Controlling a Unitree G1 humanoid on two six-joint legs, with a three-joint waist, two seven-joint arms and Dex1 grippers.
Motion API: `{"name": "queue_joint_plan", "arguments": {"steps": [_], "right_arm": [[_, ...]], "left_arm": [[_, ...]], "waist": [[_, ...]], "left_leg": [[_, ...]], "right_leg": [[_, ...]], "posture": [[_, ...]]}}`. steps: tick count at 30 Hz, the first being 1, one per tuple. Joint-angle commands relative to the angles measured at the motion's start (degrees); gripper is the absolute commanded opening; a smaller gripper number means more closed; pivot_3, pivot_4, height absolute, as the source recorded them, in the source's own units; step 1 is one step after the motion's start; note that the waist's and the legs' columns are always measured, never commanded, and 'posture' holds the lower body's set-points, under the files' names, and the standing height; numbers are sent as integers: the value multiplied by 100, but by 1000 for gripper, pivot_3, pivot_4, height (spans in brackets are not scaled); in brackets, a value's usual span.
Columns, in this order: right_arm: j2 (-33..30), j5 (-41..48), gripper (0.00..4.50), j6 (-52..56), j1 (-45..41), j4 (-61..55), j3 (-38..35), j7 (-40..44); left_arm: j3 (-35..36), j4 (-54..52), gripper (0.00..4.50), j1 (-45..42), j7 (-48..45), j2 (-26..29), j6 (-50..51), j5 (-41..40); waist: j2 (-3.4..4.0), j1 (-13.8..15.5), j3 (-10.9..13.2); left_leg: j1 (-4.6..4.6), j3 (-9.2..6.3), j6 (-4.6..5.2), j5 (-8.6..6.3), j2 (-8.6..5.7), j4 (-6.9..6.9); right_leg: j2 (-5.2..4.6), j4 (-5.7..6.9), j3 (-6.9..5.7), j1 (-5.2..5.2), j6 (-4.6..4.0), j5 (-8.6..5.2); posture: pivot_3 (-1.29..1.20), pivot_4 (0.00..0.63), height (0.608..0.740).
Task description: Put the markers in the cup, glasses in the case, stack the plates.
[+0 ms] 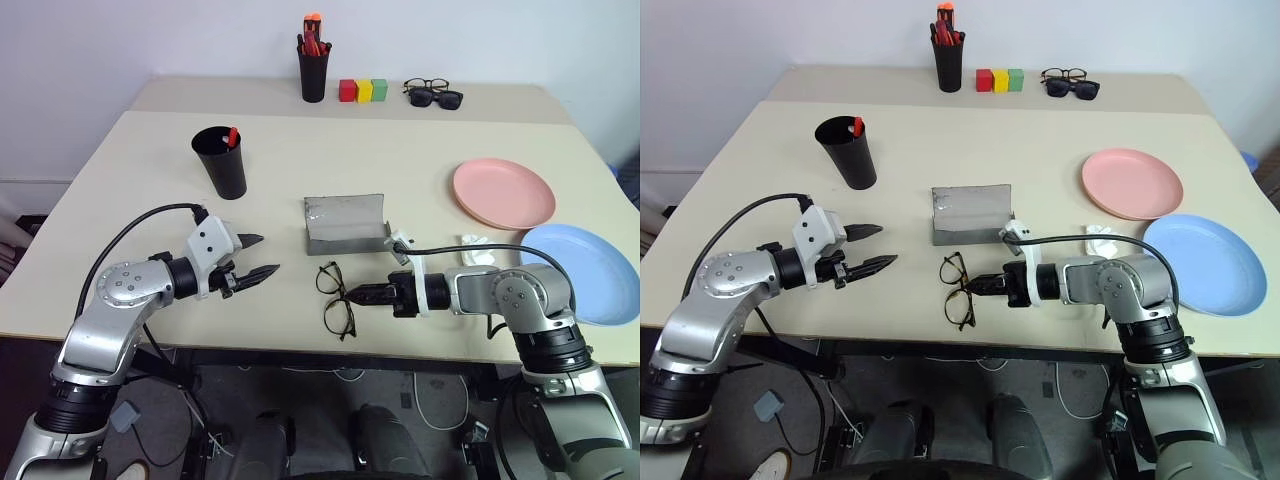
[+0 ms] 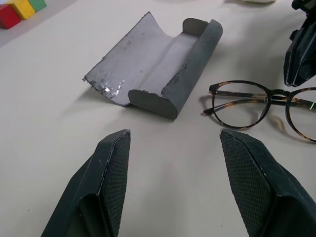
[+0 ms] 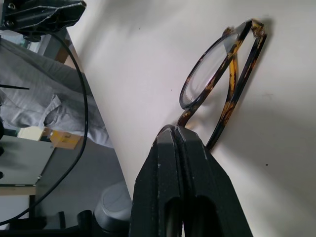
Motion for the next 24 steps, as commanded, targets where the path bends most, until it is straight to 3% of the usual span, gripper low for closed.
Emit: {"name": "queue_joint_plan", "arguments": {"steps": [1, 4, 7, 14, 20, 24], "right_arm": [[47, -205, 22, -173, 52, -784, -232, -483], [223, -122, 22, 158, 143, -1438, -499, -1054], [414, -182, 868, 462, 210, -1815, -624, -1550], [1155, -531, 4367, 1139, 21, -1742, -914, -2498], [1955, -578, 4367, 1701, -195, -1577, -1385, -3011], [1623, 349, 4367, 1701, -87, -1439, -1296, -2739]], "left_arm": [[86, 26, 2942, -73, -20, 80, -115, -38], [89, 55, 2942, -74, -16, 79, -133, -37], [40, 126, 2942, -116, -21, 56, -165, -15], [-63, 467, 2942, -430, -186, 83, -178, 9], [-90, 762, 2942, -655, -266, 134, -251, 97], [114, 813, 2942, -483, -633, 268, -905, -22]], "waist": [[0, 1, 0], [0, 2, 0], [0, 3, 0], [0, -1, 0], [1, -16, 1], [2, -15, 1]], "left_leg": [[0, 0, 0, 0, 0, 0], [-6, -1, 0, 0, 0, -2], [-10, -1, -1, 0, 0, -3], [-10, 0, -1, 0, 0, -4], [-12, 3, -6, 3, 0, -17], [-23, 7, -7, 4, -1, -26]], "right_leg": [[0, 0, 0, 0, 0, 0], [0, -1, 0, -6, 0, 0], [-1, -1, 0, -10, 0, 0], [-1, -2, 0, -11, -1, 0], [1, 1, 3, -27, -3, 2], [-1, 0, 2, -43, -3, 2]], "posture": [[0, 150, 740], [0, 150, 740], [0, 150, 740], [0, 150, 740], [0, 150, 740], [0, 150, 740]]}}
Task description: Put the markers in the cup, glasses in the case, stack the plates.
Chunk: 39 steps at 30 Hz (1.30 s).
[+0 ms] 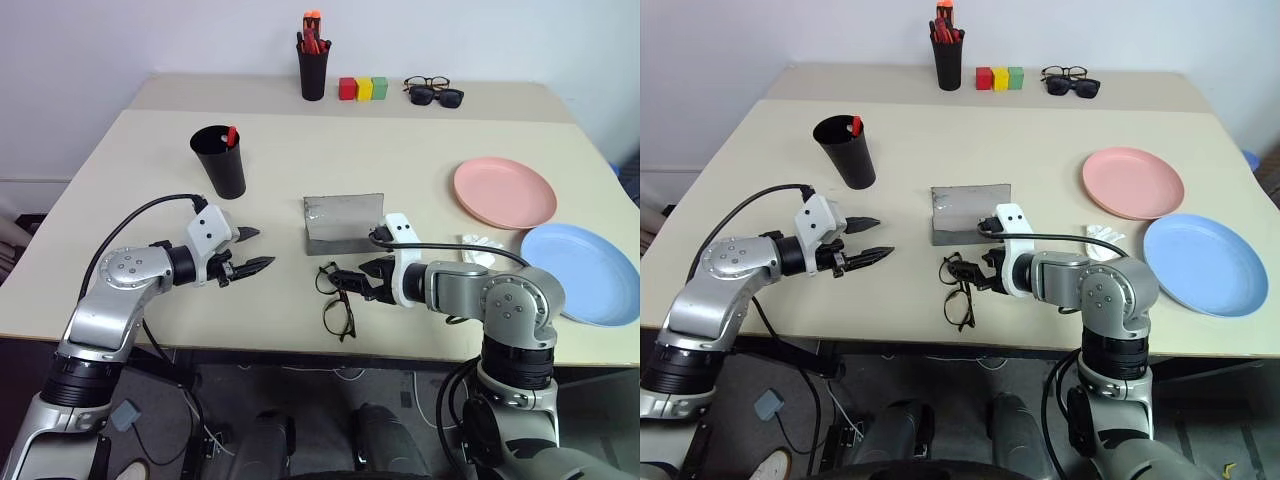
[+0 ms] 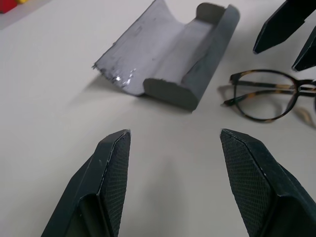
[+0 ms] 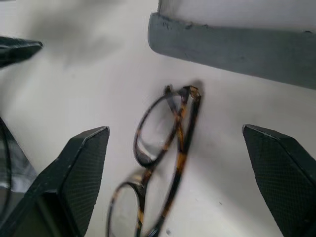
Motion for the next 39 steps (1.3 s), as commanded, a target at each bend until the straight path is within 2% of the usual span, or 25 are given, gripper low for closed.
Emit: {"name": "queue_joint_plan", "arguments": {"steps": [1, 8, 16, 25, 39], "right_arm": [[-395, 902, 4367, 40, 28, 24, -17, 275], [-1027, 2554, 4367, 40, 140, 412, 26, 224], [-864, 3416, 4367, 40, 118, 1066, 287, -315], [-809, 3325, 4367, 40, -225, 1692, 483, -279], [-744, 2740, 4367, 40, -634, 2294, 734, 352]], "left_arm": [[278, 4, 2942, 68, -211, 144, -734, -30], [259, 219, 2942, 238, -548, 290, -671, -212], [260, 169, 2942, 240, -399, 237, -612, -201], [344, -211, 2942, 507, -263, 284, -359, -307], [562, -671, 2942, 858, 0, 346, -55, -422]], "waist": [[0, 1, 0], [0, -45, 0], [0, -142, 0], [0, -139, 0], [0, -139, 0]], "left_leg": [[0, 3, 0, 0, -1, -4], [2, 8, 1, 0, 0, -14], [2, 8, 1, 0, 1, -15], [2, 9, 1, 0, 2, -15], [1, 10, 1, 0, 2, -17]], "right_leg": [[-3, -2, 0, -1, 0, 0], [-4, -5, 0, -6, 0, 0], [-4, -4, 0, -5, 0, 0], [-5, -4, 2, -7, 0, 0], [-5, -4, 2, -9, -1, 0]], "posture": [[0, 150, 740], [0, 150, 740], [0, 150, 740], [0, 150, 740], [0, 150, 740]]}}
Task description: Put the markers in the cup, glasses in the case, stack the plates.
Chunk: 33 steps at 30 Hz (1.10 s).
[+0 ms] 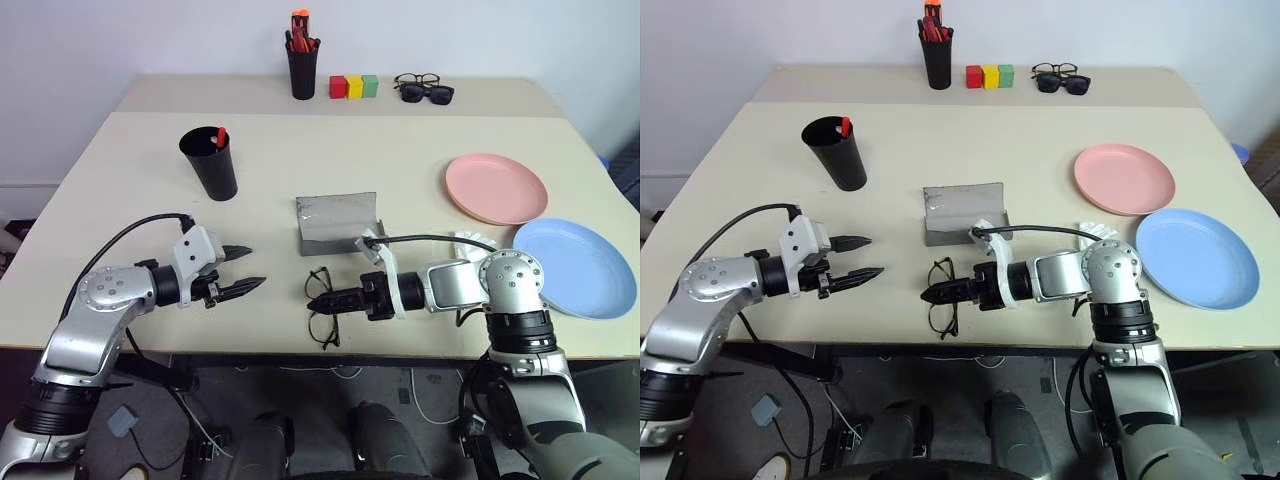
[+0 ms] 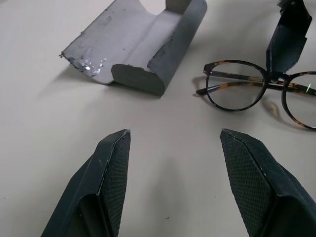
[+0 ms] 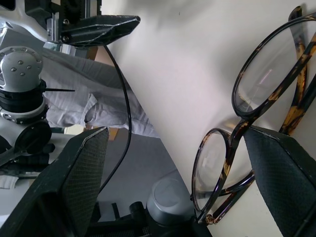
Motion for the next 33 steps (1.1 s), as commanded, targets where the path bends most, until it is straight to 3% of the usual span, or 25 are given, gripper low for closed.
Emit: {"name": "queue_joint_plan", "arguments": {"steps": [1, 6, 7, 10, 16, 27, 33], "right_arm": [[92, -170, 4367, 37, -93, 36, 30, 213], [163, -538, 4367, 36, -103, 159, 114, 456], [165, -598, 4135, 37, -100, 164, 125, 507], [179, -784, 3099, 37, -110, 186, 145, 667], [223, -1181, 47, 32, -166, 265, 214, 970], [133, -1601, 47, -201, -33, -328, 17, 1257], [-1130, -2493, 47, -1721, 667, -2836, 293, 1459]], "left_arm": [[224, -305, 2942, 84, 58, 92, 52, -126], [324, -457, 2942, 198, 166, 109, 129, -165], [336, -476, 2942, 220, 176, 119, 129, -174], [359, -522, 2942, 267, 217, 140, 167, -202], [460, -707, 2942, 448, 330, 155, 250, -229], [393, -692, 2942, 413, 467, 71, 271, -249], [268, -548, 2942, 272, 606, -95, 277, -198]], "waist": [[0, 1, 0], [0, 1, 0], [0, 1, 0], [0, 2, 0], [0, 1, 0], [0, 5, 0], [1, 52, 1]], "left_leg": [[0, 0, 0, 0, 0, 0], [0, 0, 0, 0, 0, -2], [0, 0, 0, 0, 0, -2], [0, 0, 0, 0, 0, -2], [0, 2, 0, 0, 0, -4], [0, 2, -1, 1, 0, -8], [-6, 2, -1, 0, -3, -12]], "right_leg": [[0, 0, 0, 0, 0, 0], [0, 0, 0, -2, 0, 0], [0, 0, 0, -2, 0, 0], [0, 0, 0, -2, 0, 0], [0, 0, 1, -4, 0, 0], [-1, -1, 1, -6, -1, 0], [-5, -9, -1, -8, -1, 0]], "posture": [[0, 150, 740], [0, 150, 740], [0, 150, 740], [0, 150, 740], [0, 150, 740], [0, 150, 740], [0, 150, 740]]}}
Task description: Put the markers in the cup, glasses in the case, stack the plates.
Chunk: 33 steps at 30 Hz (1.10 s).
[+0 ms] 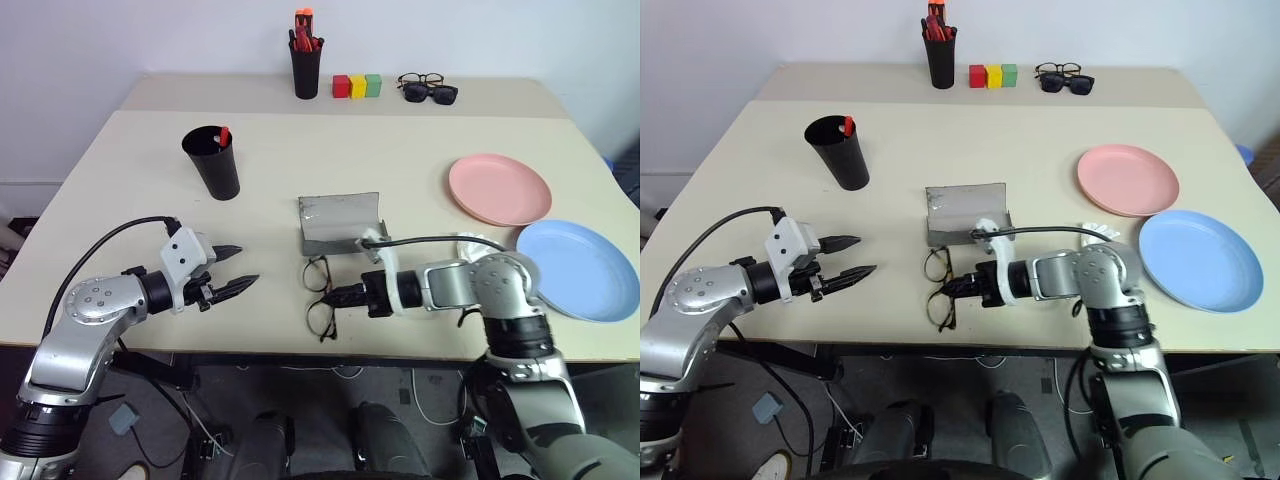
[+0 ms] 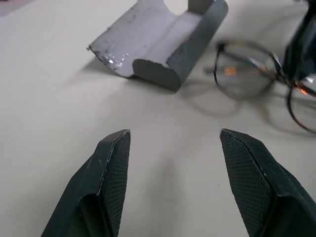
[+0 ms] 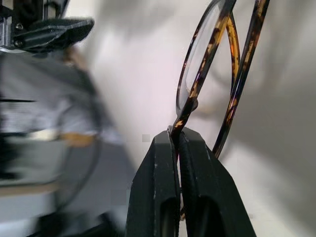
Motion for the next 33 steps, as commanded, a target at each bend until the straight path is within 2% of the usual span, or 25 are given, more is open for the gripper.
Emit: {"name": "queue_joint_plan", "arguments": {"steps": [1, 4, 6, 8, 10, 14, 18, 24, 29, 33], "right_arm": [[-692, -494, 47, -882, 254, -1466, 77, 194], [-1573, -1118, 47, -1869, 391, -2319, 37, 603], [-2276, -1908, 47, -2696, 396, -2487, 294, 910], [-2601, -2771, 47, -3612, 257, -2151, 620, 989], [-2665, -3283, 47, -4389, 33, -1689, 878, 1289], [-1945, -3476, 47, -4965, -909, -115, 1424, 2110], [-1770, -3931, 47, -5668, -1126, 850, 2028, 3120], [-1372, -4797, 47, -7012, -2082, 2825, 2775, 4519], [-879, -5336, 47, -7990, -2850, 4221, 2879, 4988], [-739, -5439, 47, -8065, -3407, 4625, 2823, 5743]], "left_arm": [[18, 5, 2942, -133, 121, -90, -63, 17], [25, 107, 2942, -277, 213, -230, 67, -81], [23, 192, 2942, -359, 258, -301, 75, -80], [30, 318, 2942, -454, 360, -385, -26, 4], [31, 412, 2942, -524, 415, -438, -131, 61], [-22, 547, 2942, -659, 448, -489, -327, 189], [-7, 526, 2942, -691, 474, -508, -290, 181], [93, 217, 2942, -406, 544, -492, -138, 97], [203, -108, 2942, -116, 620, -462, 30, 16], [307, -264, 2942, 54, 681, -414, 128, -34]], "waist": [[1, 2, 1], [1, -23, 1], [1, -34, 1], [-4, -46, -1], [-8, -47, 2], [-9, -48, 5], [-12, 2, 5], [-12, -56, 8], [-11, -52, 8], [-10, -45, 9]], "left_leg": [[-2, 0, 0, 0, -1, -2], [-1, 1, -1, 1, 0, -6], [1, 1, -3, 2, 1, -5], [7, 5, -3, 2, 1, -6], [12, 11, -5, 3, 1, -5], [19, 17, -14, 9, 4, -5], [15, 11, -16, 10, 8, -8], [12, 24, -23, 13, 4, -6], [15, 21, -30, 18, 9, -7], [14, 23, -39, 23, 8, -6]], "right_leg": [[-1, -3, 0, -2, 0, 0], [2, -2, 0, -5, 0, 0], [3, -2, 0, -4, 0, 0], [3, -2, 0, 0, 0, 0], [3, 0, 1, 2, 0, 0], [7, 4, 4, 1, -9, 6], [7, 3, -5, -1, -10, 7], [-2, -1, -5, -8, -10, 7], [1, 7, -10, -11, -11, 7], [-1, 9, -10, -13, -12, 8]], "posture": [[0, 150, 740], [0, 150, 740], [0, 150, 740], [0, 150, 740], [0, 150, 740], [0, 150, 740], [0, 150, 740], [0, 150, 740], [0, 150, 740], [0, 150, 740]]}}
